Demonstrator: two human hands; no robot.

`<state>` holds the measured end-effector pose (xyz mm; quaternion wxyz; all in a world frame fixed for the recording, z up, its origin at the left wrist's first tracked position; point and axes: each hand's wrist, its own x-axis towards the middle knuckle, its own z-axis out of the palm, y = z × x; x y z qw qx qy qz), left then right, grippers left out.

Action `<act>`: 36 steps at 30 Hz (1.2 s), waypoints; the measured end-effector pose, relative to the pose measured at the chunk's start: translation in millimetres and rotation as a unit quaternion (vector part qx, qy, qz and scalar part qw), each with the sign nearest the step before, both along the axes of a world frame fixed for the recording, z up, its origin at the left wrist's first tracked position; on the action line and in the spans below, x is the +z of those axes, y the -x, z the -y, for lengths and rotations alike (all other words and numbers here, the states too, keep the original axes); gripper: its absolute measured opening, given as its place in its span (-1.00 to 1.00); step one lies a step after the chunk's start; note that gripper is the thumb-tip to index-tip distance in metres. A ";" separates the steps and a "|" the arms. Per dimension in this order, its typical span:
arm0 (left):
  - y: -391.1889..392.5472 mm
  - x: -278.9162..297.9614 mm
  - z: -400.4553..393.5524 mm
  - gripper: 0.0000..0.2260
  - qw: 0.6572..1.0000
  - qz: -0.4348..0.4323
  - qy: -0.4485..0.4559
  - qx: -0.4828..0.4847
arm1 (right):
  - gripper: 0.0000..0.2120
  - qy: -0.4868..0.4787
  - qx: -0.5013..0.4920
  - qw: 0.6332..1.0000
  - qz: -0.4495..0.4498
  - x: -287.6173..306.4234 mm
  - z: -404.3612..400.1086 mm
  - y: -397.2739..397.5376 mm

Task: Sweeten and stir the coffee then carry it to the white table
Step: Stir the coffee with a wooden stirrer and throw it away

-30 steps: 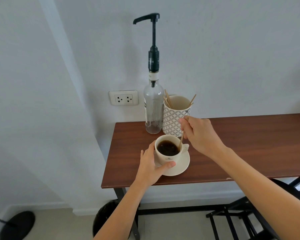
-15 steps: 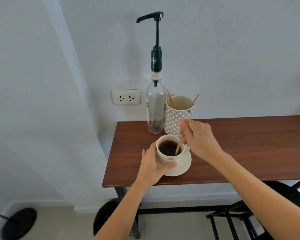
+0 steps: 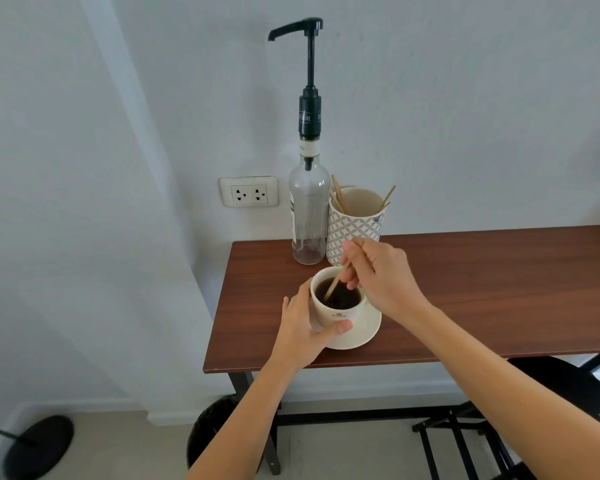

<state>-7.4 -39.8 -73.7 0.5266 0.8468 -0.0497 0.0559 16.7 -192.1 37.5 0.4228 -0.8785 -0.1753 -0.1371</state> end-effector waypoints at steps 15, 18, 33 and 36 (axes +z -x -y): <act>0.5 1.1 -0.6 -0.32 1.000 0.002 -0.005 -0.004 | -0.66 -0.001 -0.031 0.999 0.044 -2.2 0.0 -5.5; 0.7 1.9 0.3 -0.32 1.000 0.001 -0.001 0.001 | -0.59 0.068 -0.080 0.991 0.085 -1.7 18.1 -8.8; -0.2 -0.9 -0.5 -0.32 1.000 0.007 -0.004 0.001 | -0.60 0.018 -0.084 0.995 0.052 -2.9 17.1 -4.4; -0.5 -2.3 -0.8 -0.32 1.000 0.006 -0.005 -0.002 | -0.61 0.001 -0.077 0.996 0.036 -8.2 6.7 -5.1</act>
